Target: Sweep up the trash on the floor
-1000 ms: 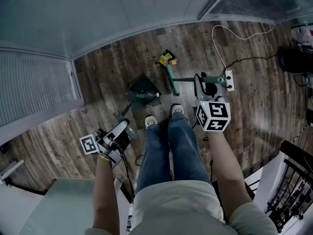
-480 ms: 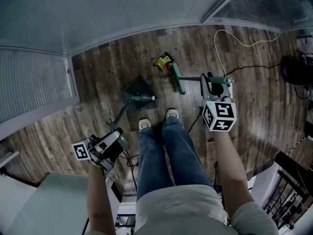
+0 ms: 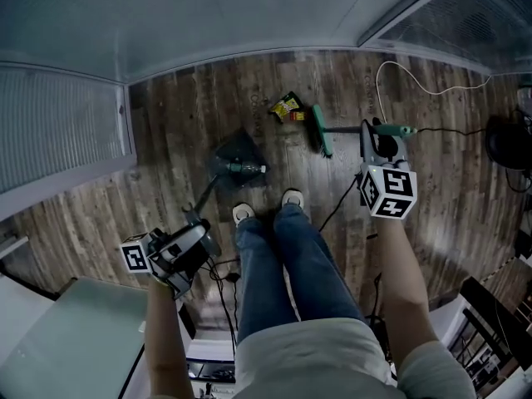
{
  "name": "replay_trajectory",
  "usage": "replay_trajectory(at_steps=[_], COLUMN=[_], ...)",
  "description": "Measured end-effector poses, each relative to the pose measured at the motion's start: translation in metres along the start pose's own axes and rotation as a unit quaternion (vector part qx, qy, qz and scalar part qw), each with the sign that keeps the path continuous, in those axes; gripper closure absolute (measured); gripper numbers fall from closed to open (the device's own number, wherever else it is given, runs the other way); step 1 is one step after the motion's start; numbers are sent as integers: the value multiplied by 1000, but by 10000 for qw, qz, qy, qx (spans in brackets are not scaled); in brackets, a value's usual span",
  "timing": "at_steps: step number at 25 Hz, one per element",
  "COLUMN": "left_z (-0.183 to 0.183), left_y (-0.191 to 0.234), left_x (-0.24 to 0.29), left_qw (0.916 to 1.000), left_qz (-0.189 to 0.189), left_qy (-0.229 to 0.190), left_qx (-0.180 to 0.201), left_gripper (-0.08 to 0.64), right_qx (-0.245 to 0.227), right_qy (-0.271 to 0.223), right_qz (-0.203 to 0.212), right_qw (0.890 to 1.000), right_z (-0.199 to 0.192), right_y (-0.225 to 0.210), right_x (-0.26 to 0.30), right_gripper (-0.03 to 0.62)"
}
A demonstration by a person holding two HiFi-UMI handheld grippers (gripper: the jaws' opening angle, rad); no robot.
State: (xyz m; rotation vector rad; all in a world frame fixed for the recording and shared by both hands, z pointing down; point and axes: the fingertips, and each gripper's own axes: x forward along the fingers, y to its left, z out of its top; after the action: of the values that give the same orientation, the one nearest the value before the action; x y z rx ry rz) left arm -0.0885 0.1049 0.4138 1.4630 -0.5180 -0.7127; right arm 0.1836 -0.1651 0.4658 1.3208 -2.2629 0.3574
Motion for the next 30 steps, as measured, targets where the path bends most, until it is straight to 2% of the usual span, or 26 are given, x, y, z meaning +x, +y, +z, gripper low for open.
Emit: replay_trajectory(at_steps=[7,14,18,24,30], left_z=[2,-3,-1,-4,-6], left_y=[1,1,3,1,1], left_x=[0,-2,-3,-1,0], left_qw=[9999,9998,9998,9997,9996], left_qz=[-3,28,-32,-38,-14], left_qy=[-3,35,-20,-12,11], left_qx=[109,183,212,254,267], left_gripper=[489,488,488,488,487], right_qx=[-266,-446,-303,-487,-450], right_qy=[-2,324,505,744,901], right_qz=[-115,23,50,234,321], right_qw=[9996,9985,9983,9958,9944], right_z=[-8,-44,-59,-75,-91], right_y=[-13,8,16,26,31], right_x=[26,33,27,11,-3], right_gripper=[500,500,500,499,499])
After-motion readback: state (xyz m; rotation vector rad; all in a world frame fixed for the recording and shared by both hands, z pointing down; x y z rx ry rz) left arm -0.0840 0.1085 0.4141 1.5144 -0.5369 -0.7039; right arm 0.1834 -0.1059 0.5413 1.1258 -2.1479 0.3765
